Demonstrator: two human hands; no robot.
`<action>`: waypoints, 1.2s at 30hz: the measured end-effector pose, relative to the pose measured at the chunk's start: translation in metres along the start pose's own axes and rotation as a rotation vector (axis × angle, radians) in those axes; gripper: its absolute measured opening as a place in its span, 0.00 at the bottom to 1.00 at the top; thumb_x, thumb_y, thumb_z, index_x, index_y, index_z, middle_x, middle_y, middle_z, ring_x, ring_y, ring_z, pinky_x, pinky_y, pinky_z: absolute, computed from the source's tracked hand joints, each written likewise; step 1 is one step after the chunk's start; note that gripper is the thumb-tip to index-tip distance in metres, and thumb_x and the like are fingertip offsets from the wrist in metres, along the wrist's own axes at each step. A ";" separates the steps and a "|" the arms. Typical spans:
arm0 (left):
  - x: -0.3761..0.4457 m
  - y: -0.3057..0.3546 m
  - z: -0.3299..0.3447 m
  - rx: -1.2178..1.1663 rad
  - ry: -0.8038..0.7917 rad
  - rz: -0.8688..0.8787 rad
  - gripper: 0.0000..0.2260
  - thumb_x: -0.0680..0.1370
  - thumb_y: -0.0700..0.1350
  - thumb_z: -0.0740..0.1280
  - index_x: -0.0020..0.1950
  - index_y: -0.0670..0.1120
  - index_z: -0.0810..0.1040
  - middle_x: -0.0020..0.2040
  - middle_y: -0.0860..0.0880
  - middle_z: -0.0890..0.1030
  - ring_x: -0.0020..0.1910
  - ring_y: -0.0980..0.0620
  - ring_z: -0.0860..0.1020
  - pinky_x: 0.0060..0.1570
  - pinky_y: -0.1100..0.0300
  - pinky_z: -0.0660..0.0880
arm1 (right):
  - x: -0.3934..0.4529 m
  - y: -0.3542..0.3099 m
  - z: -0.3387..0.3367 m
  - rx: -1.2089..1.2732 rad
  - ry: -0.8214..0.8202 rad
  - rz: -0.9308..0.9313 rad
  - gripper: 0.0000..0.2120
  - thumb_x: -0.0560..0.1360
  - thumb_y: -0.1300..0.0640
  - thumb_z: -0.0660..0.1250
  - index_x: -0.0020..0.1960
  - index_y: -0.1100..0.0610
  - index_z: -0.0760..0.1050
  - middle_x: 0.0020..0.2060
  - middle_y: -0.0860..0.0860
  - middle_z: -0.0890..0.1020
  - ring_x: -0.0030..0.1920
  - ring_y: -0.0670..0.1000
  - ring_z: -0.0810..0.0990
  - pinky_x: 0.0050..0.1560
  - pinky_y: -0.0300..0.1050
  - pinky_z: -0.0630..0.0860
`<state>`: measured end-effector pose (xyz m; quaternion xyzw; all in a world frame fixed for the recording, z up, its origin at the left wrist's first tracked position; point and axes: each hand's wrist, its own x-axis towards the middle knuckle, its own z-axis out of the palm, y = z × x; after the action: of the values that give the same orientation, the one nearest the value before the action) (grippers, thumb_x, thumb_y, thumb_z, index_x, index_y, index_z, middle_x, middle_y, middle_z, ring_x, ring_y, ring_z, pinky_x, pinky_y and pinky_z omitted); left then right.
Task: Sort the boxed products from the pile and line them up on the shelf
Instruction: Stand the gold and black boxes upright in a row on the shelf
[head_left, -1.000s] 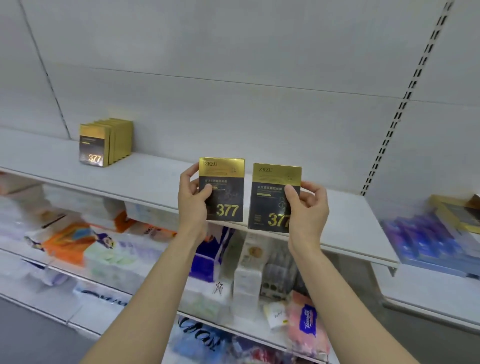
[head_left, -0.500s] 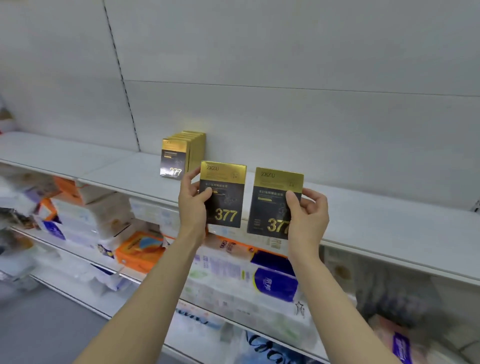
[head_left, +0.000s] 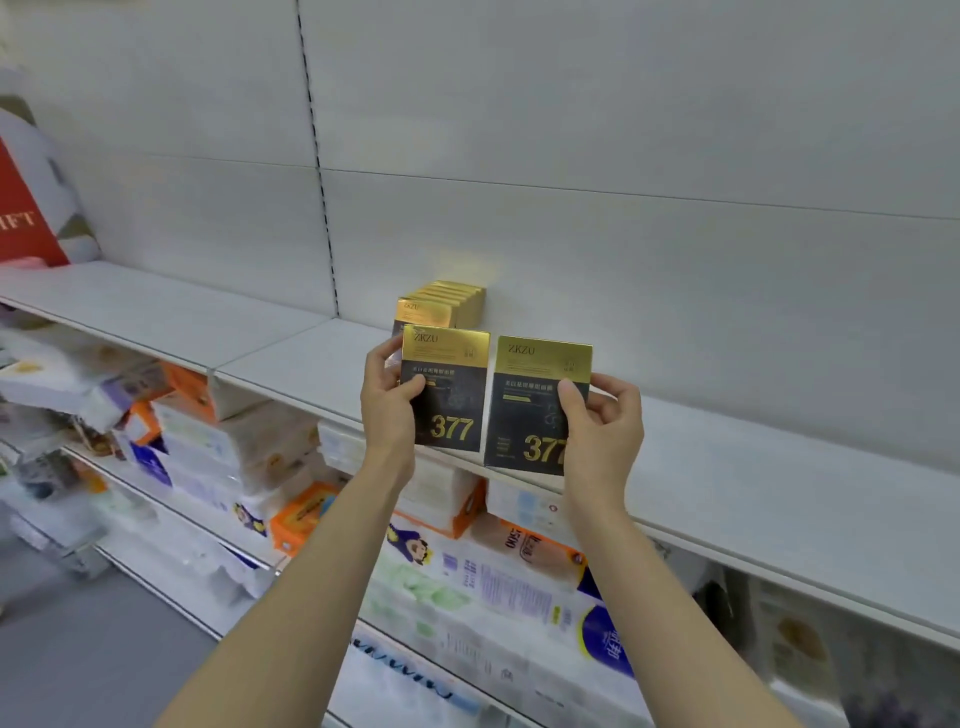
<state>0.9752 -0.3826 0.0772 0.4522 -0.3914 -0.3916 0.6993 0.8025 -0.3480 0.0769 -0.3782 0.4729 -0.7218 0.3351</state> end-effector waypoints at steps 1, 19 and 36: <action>0.008 -0.002 -0.004 0.004 0.014 -0.004 0.20 0.80 0.34 0.59 0.64 0.56 0.73 0.56 0.48 0.82 0.55 0.46 0.81 0.49 0.49 0.79 | 0.002 0.003 0.006 0.001 -0.006 -0.003 0.10 0.75 0.55 0.71 0.53 0.48 0.72 0.46 0.50 0.84 0.46 0.48 0.84 0.46 0.49 0.82; 0.169 -0.061 -0.047 0.154 -0.296 -0.003 0.22 0.80 0.38 0.64 0.69 0.57 0.68 0.62 0.49 0.75 0.59 0.51 0.76 0.50 0.61 0.75 | 0.009 0.075 0.159 -0.018 0.181 0.008 0.11 0.75 0.58 0.72 0.53 0.48 0.74 0.45 0.50 0.84 0.46 0.49 0.83 0.50 0.53 0.81; 0.184 -0.054 -0.076 0.314 -0.713 0.022 0.21 0.83 0.38 0.54 0.73 0.57 0.64 0.61 0.59 0.78 0.55 0.65 0.78 0.52 0.67 0.74 | 0.036 0.113 0.228 -0.427 0.012 -0.024 0.21 0.81 0.60 0.58 0.72 0.49 0.63 0.57 0.49 0.79 0.55 0.51 0.79 0.54 0.48 0.77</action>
<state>1.1043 -0.5391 0.0409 0.3849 -0.6699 -0.4519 0.4459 0.9960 -0.5129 0.0404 -0.4420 0.6124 -0.6116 0.2359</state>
